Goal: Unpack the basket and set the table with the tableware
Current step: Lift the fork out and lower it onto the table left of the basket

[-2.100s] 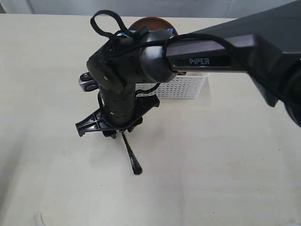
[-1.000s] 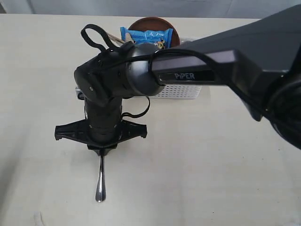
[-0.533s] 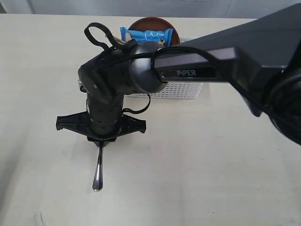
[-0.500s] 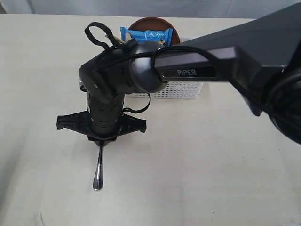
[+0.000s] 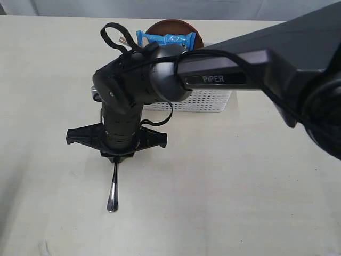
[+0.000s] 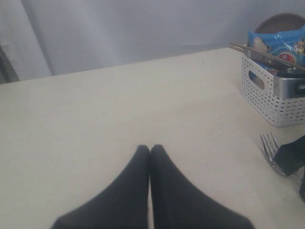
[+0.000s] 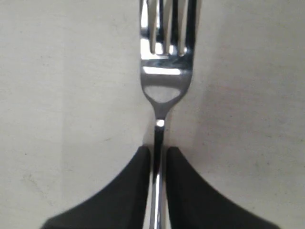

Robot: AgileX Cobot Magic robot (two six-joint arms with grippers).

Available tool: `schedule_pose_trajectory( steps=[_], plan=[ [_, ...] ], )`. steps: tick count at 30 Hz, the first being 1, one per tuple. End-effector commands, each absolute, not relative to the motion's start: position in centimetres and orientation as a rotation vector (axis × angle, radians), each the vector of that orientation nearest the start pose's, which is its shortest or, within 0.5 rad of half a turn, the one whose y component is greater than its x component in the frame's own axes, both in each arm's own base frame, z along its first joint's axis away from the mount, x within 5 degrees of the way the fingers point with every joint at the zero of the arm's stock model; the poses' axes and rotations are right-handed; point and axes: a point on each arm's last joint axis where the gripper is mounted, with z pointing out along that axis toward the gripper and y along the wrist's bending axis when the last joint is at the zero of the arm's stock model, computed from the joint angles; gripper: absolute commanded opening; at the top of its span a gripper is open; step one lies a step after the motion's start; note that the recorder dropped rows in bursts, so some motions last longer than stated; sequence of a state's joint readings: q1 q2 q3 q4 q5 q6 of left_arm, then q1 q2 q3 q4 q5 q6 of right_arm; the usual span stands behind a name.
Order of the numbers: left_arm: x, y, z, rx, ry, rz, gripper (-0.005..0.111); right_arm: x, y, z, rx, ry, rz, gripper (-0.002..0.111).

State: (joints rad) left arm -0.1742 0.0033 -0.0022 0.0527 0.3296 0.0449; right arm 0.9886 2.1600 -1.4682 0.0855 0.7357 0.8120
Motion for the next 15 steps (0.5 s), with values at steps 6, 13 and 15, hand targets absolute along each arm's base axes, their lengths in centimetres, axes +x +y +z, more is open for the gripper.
schedule_pose_trajectory(
  steps=[6,13,15],
  plan=[
    [5.3,-0.8,18.4,0.227,1.791,-0.042,0.000,23.3,35.6,12.4,-0.239,3.039,0.294,0.040],
    [5.3,-0.8,18.4,0.227,1.791,-0.042,0.000,25.4,34.5,17.2,-0.367,2.972,0.267,0.040],
    [5.3,-0.8,18.4,0.227,1.791,-0.042,0.000,26.2,34.2,19.3,-0.451,2.922,0.236,0.040]
  ],
)
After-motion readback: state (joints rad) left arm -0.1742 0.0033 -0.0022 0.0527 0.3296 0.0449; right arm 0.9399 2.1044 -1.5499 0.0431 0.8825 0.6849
